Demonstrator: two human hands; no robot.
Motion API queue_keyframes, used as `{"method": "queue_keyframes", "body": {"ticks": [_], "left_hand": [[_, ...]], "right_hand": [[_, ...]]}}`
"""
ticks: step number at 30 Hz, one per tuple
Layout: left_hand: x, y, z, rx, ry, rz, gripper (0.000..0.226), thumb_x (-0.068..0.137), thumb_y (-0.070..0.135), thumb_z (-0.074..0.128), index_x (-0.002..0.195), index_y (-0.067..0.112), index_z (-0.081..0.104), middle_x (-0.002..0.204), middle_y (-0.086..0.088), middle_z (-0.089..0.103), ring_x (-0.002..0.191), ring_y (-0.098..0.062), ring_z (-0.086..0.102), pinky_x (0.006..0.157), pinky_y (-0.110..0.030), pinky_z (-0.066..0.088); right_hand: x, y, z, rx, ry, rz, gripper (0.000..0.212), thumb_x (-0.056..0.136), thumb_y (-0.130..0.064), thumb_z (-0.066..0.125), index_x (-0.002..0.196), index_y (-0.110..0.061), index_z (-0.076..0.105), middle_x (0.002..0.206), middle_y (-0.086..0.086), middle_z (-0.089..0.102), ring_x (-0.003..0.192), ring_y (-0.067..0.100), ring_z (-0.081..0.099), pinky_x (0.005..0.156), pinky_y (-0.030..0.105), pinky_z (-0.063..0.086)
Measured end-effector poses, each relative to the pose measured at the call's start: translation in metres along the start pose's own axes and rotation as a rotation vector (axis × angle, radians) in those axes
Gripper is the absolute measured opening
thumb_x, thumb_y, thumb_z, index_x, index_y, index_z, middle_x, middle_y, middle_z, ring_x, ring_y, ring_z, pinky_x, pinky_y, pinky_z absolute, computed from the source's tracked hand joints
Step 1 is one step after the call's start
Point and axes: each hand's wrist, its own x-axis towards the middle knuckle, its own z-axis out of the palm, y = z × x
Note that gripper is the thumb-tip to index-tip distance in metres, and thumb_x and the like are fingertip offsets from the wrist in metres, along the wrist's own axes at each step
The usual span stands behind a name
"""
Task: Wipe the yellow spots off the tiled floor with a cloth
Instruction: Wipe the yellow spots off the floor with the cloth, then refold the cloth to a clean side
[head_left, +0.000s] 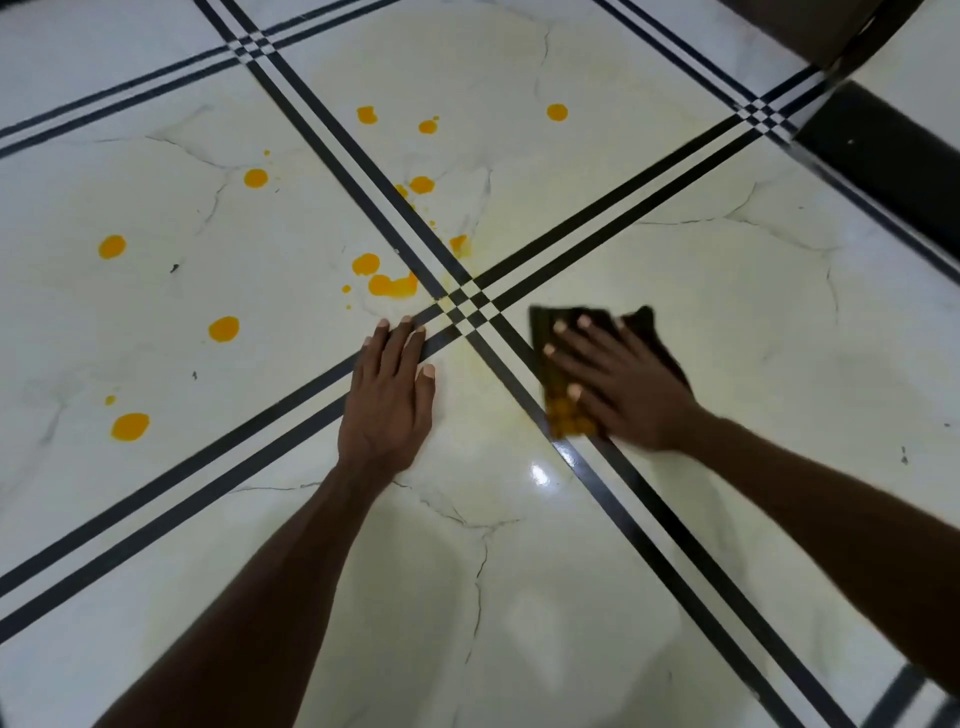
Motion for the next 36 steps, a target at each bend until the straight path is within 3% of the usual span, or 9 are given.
{"method": "queue_keyframes", "body": {"ticks": [4, 10, 14, 16, 18, 21, 25, 31, 36], "left_hand": [[-0.001, 0.001, 0.004, 0.001, 0.013, 0.008, 0.055, 0.112, 0.036, 0.025, 0.160, 0.011, 0.034, 0.170, -0.005, 0.030, 0.161, -0.024, 0.017, 0.131, -0.045, 0.017], [0.009, 0.031, -0.002, -0.013, 0.068, 0.016, 0.046, 0.111, 0.029, 0.037, 0.146, 0.004, 0.051, 0.151, -0.014, 0.052, 0.143, -0.030, 0.041, 0.123, -0.046, 0.032], [0.030, 0.091, 0.016, -0.096, 0.019, 0.027, 0.036, 0.108, 0.025, 0.042, 0.129, 0.003, 0.061, 0.129, -0.017, 0.060, 0.125, -0.033, 0.049, 0.110, -0.051, 0.042], [0.040, 0.124, 0.026, -0.127, -0.053, -0.029, 0.039, 0.106, 0.033, 0.043, 0.126, 0.005, 0.062, 0.131, -0.016, 0.058, 0.127, -0.035, 0.047, 0.109, -0.050, 0.042], [0.055, 0.152, 0.030, -0.124, -0.121, -0.081, 0.042, 0.103, 0.040, 0.051, 0.124, 0.005, 0.062, 0.134, -0.016, 0.054, 0.129, -0.035, 0.043, 0.107, -0.048, 0.039], [0.076, 0.177, 0.031, -0.122, -0.224, -0.138, 0.040, 0.093, 0.038, 0.069, 0.117, 0.007, 0.066, 0.133, -0.016, 0.053, 0.132, -0.037, 0.041, 0.107, -0.048, 0.039], [0.092, 0.201, 0.022, -0.425, -0.398, -0.228, 0.032, 0.097, 0.033, 0.067, 0.114, 0.006, 0.062, 0.106, -0.010, 0.064, 0.105, -0.026, 0.061, 0.085, -0.036, 0.049], [0.094, 0.244, -0.020, -0.929, -0.560, -0.328, 0.031, 0.106, 0.030, 0.053, 0.130, 0.011, 0.052, 0.103, -0.006, 0.062, 0.087, -0.014, 0.061, 0.065, -0.025, 0.049], [0.098, 0.265, -0.050, -1.195, -0.635, -0.305, 0.030, 0.106, 0.028, 0.053, 0.132, 0.013, 0.052, 0.114, -0.010, 0.066, 0.105, -0.022, 0.067, 0.097, -0.040, 0.057]], "right_hand": [[0.081, 0.032, -0.010, 0.117, 0.054, 0.516, 0.065, 0.105, -0.050, 0.013, 0.167, -0.028, 0.015, 0.176, 0.006, 0.012, 0.163, 0.035, 0.008, 0.128, 0.065, 0.008], [0.083, -0.042, -0.001, 0.264, 0.031, 0.247, 0.061, 0.108, -0.045, 0.014, 0.166, -0.027, 0.022, 0.176, 0.002, 0.011, 0.163, 0.027, 0.001, 0.129, 0.053, -0.003], [0.032, -0.036, -0.010, 0.592, 0.081, 0.383, 0.055, 0.111, -0.031, 0.024, 0.164, -0.017, 0.029, 0.174, 0.006, 0.022, 0.163, 0.024, 0.006, 0.130, 0.048, -0.008], [0.009, -0.021, -0.014, 0.651, 0.122, 0.483, 0.052, 0.110, -0.020, 0.030, 0.160, -0.011, 0.035, 0.170, 0.012, 0.031, 0.162, 0.029, 0.015, 0.131, 0.053, -0.003], [-0.009, -0.006, -0.018, 0.687, 0.178, 0.561, 0.048, 0.108, -0.009, 0.036, 0.155, -0.005, 0.043, 0.161, 0.018, 0.043, 0.155, 0.034, 0.033, 0.131, 0.054, 0.015], [-0.021, 0.005, -0.028, 0.728, 0.280, 0.702, 0.043, 0.104, 0.001, 0.046, 0.147, -0.002, 0.050, 0.147, 0.020, 0.056, 0.139, 0.033, 0.051, 0.118, 0.026, 0.032], [-0.032, 0.012, -0.040, 0.907, 0.457, 0.892, 0.040, 0.103, -0.009, 0.056, 0.144, -0.011, 0.053, 0.145, 0.009, 0.058, 0.133, 0.023, 0.054, 0.111, 0.029, 0.043], [-0.051, 0.009, -0.057, 1.292, 0.527, 1.223, 0.038, 0.105, -0.042, 0.057, 0.130, -0.014, 0.064, 0.128, 0.006, 0.067, 0.123, 0.026, 0.063, 0.111, 0.041, 0.052], [-0.067, -0.004, -0.073, 1.980, 0.558, 1.232, 0.059, 0.104, -0.061, 0.047, 0.137, -0.012, 0.054, 0.140, 0.011, 0.061, 0.128, 0.032, 0.060, 0.113, 0.046, 0.049]]}}
